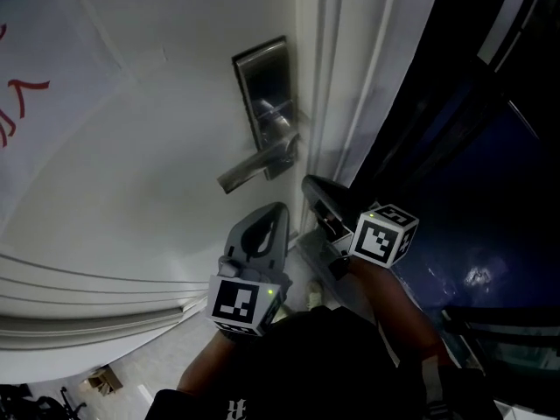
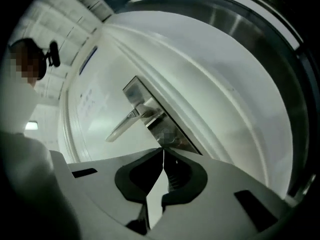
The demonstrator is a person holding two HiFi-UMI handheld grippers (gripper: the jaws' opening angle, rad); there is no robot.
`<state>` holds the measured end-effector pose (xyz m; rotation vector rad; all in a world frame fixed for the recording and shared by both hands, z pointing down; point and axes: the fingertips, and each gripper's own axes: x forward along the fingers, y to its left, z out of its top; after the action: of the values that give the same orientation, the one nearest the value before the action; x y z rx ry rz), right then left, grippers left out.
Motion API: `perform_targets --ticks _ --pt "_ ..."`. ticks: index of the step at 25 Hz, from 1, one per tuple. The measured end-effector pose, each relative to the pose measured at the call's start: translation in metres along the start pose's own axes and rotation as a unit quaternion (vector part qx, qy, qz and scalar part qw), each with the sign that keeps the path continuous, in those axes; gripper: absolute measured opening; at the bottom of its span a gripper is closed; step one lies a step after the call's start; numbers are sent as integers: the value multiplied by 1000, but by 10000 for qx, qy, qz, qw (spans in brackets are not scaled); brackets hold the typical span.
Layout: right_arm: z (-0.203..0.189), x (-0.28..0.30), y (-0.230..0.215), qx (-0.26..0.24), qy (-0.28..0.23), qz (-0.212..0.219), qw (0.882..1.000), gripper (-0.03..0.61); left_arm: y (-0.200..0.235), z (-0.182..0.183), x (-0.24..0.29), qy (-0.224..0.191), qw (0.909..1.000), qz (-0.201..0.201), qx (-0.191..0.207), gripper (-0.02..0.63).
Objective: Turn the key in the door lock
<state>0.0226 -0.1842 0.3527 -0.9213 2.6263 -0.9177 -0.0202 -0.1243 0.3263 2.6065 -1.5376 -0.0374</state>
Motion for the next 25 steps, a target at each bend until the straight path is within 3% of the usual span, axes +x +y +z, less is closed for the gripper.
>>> perform_targets --ticks 2,5,25 --pt "-1 -3 2 -599 30 -161 9981 18 0 2 1 -36 10000 4 4 8" --pt "-6 -4 1 -1045 93 -291 9941 15 2 2 0 -79 9999 61 12 8" --pt "-2 6 11 -1524 81 -264 9879 15 10 9 4 -191 9997 163 84 8"
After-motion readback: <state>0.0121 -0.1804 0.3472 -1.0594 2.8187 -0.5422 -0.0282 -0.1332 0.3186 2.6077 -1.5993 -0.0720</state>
